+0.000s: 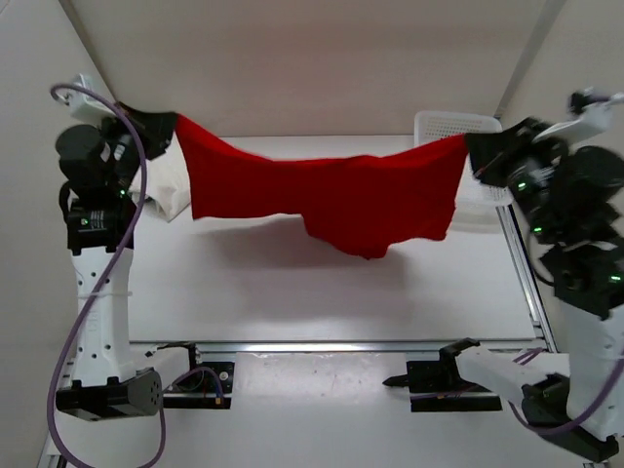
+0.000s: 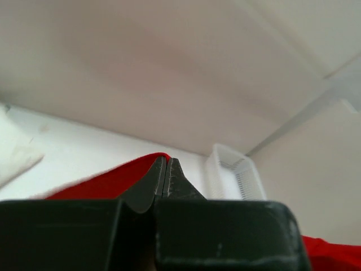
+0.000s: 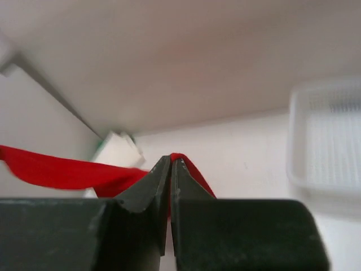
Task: Fold and stack the t-shirts
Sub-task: Flatten out the tshirt, then fold the flattened tshirt in 1/3 of the way
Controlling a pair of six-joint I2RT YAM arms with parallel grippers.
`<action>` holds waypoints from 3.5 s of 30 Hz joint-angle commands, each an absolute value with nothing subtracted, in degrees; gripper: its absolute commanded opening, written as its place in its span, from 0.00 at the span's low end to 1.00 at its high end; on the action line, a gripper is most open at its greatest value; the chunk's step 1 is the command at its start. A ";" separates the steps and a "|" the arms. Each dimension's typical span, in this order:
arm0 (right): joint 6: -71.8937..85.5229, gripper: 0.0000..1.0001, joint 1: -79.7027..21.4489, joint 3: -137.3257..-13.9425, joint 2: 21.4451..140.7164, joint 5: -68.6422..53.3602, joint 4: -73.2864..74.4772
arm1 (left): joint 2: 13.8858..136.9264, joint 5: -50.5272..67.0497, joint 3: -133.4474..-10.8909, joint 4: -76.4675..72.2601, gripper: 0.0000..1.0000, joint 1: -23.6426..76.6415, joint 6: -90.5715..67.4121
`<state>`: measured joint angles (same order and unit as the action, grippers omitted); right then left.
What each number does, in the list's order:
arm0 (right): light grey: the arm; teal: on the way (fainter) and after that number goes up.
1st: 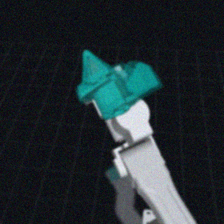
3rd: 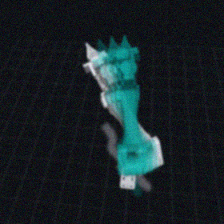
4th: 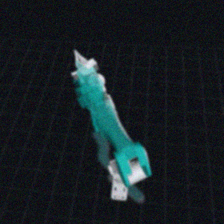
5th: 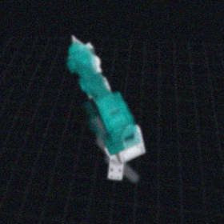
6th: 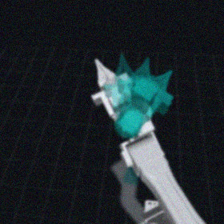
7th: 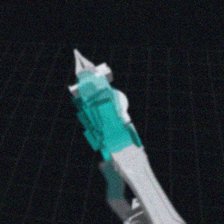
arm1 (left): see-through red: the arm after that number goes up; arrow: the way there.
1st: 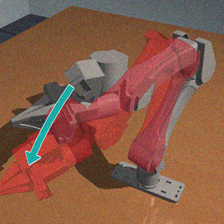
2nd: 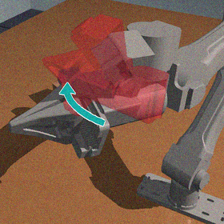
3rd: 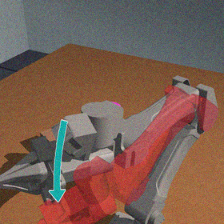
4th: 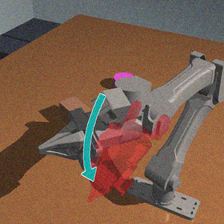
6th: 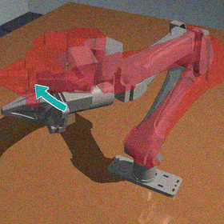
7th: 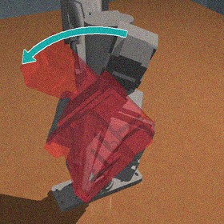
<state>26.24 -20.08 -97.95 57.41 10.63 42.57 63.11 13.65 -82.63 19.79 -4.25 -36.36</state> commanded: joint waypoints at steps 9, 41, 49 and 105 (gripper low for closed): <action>6.75 0.00 -36.18 -134.37 81.37 22.84 41.39 | 70.04 27.07 -100.99 25.40 0.00 -14.32 -43.51; 27.01 0.01 4.67 -126.26 94.15 -24.00 19.24 | 87.03 10.29 -99.72 12.68 0.00 -9.84 -41.66; 22.50 0.00 0.36 -70.66 69.12 -12.41 10.82 | 70.41 2.56 -66.06 6.07 0.00 -7.39 -37.54; 28.66 0.01 -4.66 -76.27 100.01 -9.58 17.05 | 88.50 8.35 -46.58 0.62 0.00 -13.45 -46.32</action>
